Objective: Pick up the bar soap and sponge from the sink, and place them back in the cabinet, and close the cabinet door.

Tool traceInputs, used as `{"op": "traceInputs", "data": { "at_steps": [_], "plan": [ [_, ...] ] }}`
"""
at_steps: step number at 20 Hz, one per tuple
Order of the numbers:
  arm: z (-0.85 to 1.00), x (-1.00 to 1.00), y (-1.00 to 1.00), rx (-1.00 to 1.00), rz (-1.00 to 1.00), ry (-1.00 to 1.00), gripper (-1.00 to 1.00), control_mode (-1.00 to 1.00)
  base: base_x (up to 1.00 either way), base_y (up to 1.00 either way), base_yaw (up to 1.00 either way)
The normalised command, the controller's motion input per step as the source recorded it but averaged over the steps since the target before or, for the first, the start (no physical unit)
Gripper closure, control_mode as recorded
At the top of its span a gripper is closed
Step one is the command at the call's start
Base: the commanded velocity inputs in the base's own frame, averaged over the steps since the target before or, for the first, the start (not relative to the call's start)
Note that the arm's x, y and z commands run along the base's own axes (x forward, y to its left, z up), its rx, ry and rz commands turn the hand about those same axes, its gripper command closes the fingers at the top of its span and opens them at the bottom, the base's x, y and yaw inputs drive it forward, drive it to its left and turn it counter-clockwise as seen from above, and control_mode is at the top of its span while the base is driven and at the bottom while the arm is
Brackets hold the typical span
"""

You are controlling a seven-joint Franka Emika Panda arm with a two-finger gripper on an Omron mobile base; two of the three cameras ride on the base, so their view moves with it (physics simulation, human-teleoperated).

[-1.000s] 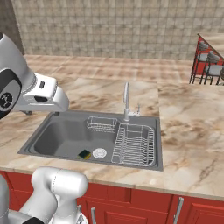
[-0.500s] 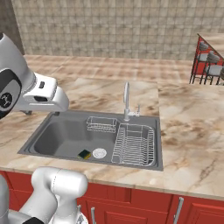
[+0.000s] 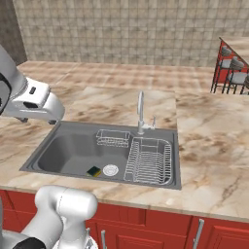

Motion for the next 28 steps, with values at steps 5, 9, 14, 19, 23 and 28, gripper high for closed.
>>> {"op": "traceInputs", "data": {
  "at_steps": [5,9,14,19,23,28],
  "plan": [
    [-0.09,0.22,0.24,0.01,-0.13,0.00,-1.00,-1.00,0.00,0.00,0.00],
    [-0.03,0.32,0.13,0.05,-0.11,0.00,-1.00,-1.00,0.00,0.00,0.00],
    [-0.09,0.33,0.03,0.09,-0.09,0.00,-1.00,-1.00,0.00,0.00,0.00],
    [-0.08,0.22,0.00,0.12,-0.08,0.03,-1.00,-1.00,0.00,0.00,0.00],
    [-0.27,0.17,0.04,0.02,-0.07,0.00,-1.00,-1.00,0.00,0.00,0.00],
    [-0.27,0.16,0.09,0.00,-0.06,0.00,-1.00,-1.00,0.00,0.00,0.00]
  ]
}}
